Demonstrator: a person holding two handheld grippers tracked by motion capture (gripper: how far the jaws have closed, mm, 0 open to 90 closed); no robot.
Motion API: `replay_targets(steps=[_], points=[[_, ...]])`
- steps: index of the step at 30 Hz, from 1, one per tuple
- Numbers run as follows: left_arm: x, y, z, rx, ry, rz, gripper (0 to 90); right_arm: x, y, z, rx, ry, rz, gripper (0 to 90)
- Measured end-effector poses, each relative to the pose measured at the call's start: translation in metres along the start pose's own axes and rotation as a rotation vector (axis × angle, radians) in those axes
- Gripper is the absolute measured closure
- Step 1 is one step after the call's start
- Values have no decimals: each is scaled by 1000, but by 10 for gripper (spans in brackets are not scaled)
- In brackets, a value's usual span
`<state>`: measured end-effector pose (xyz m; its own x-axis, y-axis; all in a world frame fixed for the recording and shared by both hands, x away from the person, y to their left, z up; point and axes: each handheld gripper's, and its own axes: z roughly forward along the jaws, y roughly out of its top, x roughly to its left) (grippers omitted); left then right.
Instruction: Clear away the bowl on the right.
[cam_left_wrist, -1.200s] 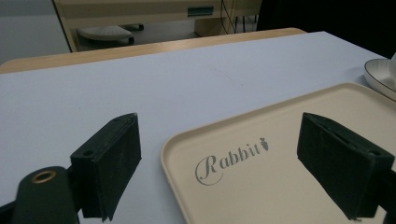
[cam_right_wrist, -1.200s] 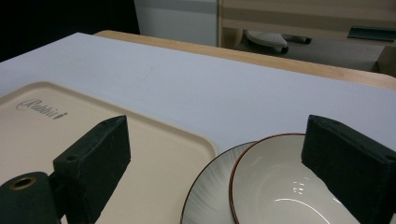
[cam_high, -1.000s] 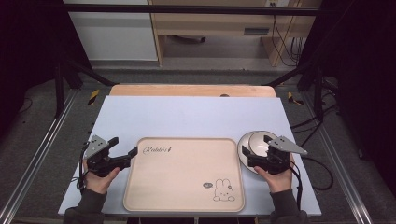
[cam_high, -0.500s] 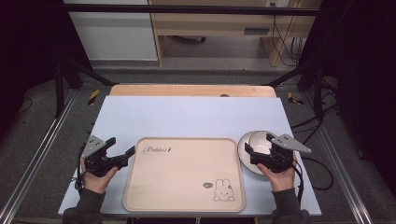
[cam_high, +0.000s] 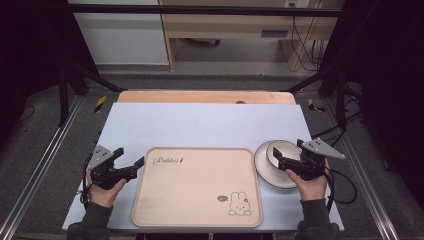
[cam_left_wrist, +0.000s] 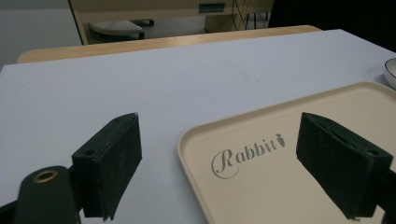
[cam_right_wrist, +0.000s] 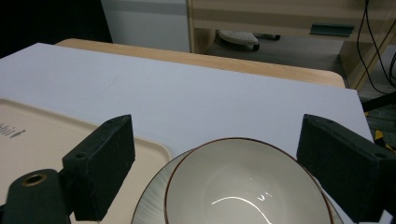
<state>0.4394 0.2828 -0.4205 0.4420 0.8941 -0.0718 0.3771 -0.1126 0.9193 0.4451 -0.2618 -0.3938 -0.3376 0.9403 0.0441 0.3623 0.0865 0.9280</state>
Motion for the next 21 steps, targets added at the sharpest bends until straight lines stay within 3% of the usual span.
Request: replay_targets(steps=[21], points=[[-1,-1,2,12,6,14,144,-31,-2,13,113,-79,65,228]])
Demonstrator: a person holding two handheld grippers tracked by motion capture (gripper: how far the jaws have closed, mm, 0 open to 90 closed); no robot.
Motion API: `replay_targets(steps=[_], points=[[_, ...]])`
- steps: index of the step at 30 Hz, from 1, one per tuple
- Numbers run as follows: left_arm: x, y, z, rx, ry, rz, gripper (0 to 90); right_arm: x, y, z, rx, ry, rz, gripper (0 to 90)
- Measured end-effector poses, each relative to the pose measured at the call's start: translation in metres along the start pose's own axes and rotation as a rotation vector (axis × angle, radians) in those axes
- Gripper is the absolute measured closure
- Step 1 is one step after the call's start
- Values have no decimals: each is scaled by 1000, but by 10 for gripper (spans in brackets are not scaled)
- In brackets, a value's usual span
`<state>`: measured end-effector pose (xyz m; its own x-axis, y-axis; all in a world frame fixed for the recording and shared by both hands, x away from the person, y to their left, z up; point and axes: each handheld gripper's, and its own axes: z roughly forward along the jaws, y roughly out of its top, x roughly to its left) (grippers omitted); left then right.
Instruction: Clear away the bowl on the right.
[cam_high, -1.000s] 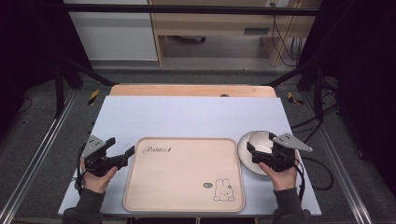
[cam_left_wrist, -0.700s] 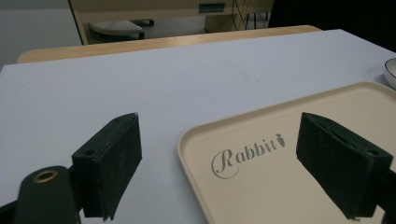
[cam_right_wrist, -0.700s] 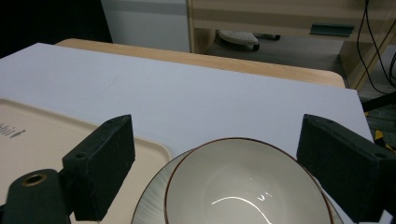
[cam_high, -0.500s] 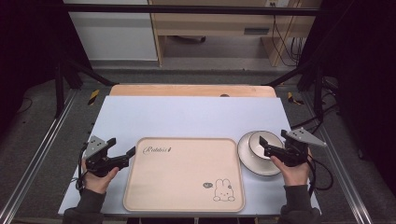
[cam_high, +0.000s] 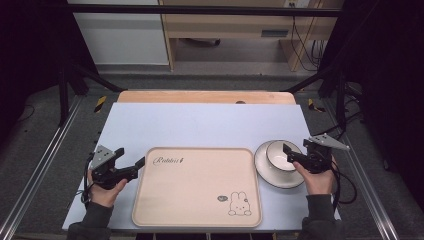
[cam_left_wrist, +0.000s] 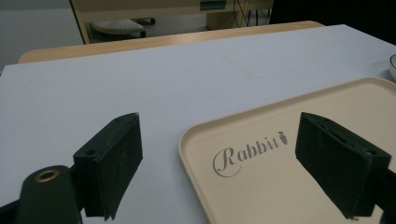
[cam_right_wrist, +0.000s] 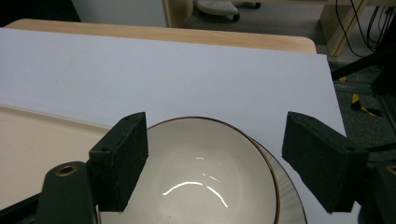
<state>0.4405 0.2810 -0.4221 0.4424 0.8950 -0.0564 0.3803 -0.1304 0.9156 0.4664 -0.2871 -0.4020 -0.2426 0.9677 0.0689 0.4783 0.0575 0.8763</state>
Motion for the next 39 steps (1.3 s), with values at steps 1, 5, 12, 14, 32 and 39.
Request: replay_targets(steps=[1,5,12,14,32,39], points=[[0,0,0,0,0,0,145,-1,0,1,8,-6,-2,229],[-1,-1,1,4,1,4,145,-5,-2,3,32,-20,-3,236],[-2,0,1,2,0,7,147,-14,-7,8,85,-45,20,254],[-2,0,1,2,0,8,147,-15,-8,9,92,-47,20,258],[-2,-3,2,18,3,16,153,-28,-17,25,222,-83,68,378],[-3,-4,3,24,5,20,154,-28,-18,31,274,-77,80,448]])
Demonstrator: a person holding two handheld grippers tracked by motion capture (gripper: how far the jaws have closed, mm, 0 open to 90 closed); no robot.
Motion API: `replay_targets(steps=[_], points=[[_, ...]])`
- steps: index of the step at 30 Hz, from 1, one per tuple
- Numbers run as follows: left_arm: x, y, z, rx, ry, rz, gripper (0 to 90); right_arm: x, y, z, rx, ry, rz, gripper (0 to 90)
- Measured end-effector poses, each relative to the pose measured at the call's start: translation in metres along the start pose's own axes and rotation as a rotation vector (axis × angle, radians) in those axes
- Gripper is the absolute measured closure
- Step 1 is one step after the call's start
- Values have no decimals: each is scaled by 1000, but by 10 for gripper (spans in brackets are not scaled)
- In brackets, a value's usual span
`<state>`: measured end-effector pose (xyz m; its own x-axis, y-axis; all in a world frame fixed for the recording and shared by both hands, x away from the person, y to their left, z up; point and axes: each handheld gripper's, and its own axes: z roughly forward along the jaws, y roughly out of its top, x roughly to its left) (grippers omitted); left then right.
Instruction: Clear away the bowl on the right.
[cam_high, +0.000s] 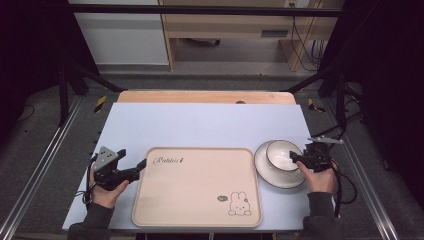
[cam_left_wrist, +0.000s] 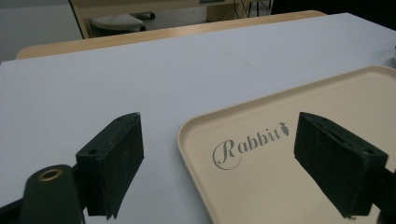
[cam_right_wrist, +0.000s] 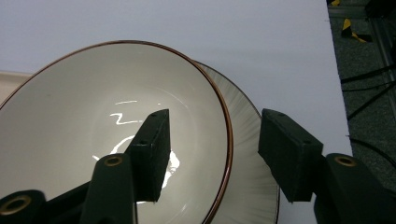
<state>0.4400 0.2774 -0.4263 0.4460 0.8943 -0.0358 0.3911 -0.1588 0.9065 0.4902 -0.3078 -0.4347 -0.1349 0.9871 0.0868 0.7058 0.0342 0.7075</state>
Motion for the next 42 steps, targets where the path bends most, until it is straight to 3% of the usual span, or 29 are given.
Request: replay_targets(steps=[11,24,33,42], points=[[0,0,1,4,-1,2,158,-1,0,2,82,15,38,648],[0,0,2,9,-2,3,161,-2,0,5,115,17,64,779],[-1,-1,3,16,-1,7,163,-3,1,9,128,12,81,802],[-1,0,3,17,1,13,164,-2,3,9,138,24,133,811]])
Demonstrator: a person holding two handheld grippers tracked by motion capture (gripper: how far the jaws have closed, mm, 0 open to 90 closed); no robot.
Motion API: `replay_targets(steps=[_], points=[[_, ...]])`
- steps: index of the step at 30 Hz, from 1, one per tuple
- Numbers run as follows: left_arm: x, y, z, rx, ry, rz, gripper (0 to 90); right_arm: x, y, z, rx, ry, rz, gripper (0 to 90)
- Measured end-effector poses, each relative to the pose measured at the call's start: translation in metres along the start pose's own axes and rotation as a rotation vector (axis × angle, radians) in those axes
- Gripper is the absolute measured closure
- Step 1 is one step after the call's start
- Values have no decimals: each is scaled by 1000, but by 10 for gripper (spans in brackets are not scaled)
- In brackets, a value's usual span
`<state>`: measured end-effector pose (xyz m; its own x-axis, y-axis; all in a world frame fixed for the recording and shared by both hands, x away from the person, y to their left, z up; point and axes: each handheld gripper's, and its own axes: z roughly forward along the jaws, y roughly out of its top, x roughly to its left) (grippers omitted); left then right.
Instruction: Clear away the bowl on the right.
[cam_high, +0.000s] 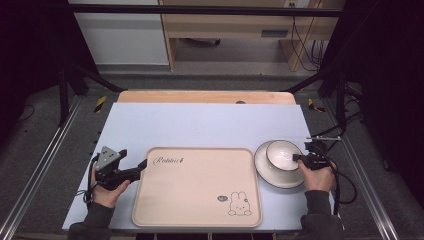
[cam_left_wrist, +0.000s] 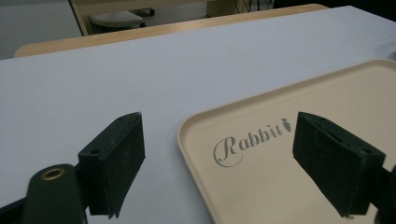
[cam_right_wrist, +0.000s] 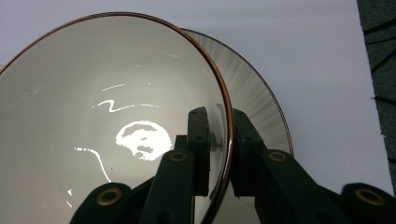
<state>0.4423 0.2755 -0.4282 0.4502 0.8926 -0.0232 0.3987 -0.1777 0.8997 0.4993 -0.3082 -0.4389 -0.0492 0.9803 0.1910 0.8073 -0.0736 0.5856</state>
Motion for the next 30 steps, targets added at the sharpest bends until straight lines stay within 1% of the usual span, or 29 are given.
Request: replay_targets(steps=[1,3,4,6,12,16,18,20,22,23,25,27,28,29,30], points=[[0,0,0,-1,0,-1,164,0,0,0,4,-1,12,813],[-1,0,0,2,0,3,164,-1,0,0,2,8,15,815],[-1,0,0,2,0,4,164,-3,0,1,-3,5,0,815],[-1,0,1,2,0,4,163,-3,0,1,-3,5,-6,816],[-1,-1,1,7,1,7,164,-3,0,1,-3,9,15,822],[0,-1,1,5,3,4,164,-4,0,1,-6,10,15,827],[-1,-1,1,7,3,7,164,-4,1,0,-10,16,23,829],[-1,-1,1,8,3,8,164,-4,1,0,-13,10,20,831],[-1,-1,1,9,3,7,164,-3,1,0,-13,10,28,831],[-1,-1,1,9,3,7,164,-3,1,0,-15,8,16,832],[-1,-1,1,8,3,6,165,-3,1,0,-15,8,17,832],[-1,0,1,7,4,6,166,-2,1,0,-21,9,21,832],[-1,0,1,7,3,8,166,-1,1,-1,-22,12,31,832],[-1,0,1,7,3,8,166,-2,1,-1,-21,7,18,832],[-1,0,1,7,3,8,166,-1,1,-2,-24,8,21,832]])
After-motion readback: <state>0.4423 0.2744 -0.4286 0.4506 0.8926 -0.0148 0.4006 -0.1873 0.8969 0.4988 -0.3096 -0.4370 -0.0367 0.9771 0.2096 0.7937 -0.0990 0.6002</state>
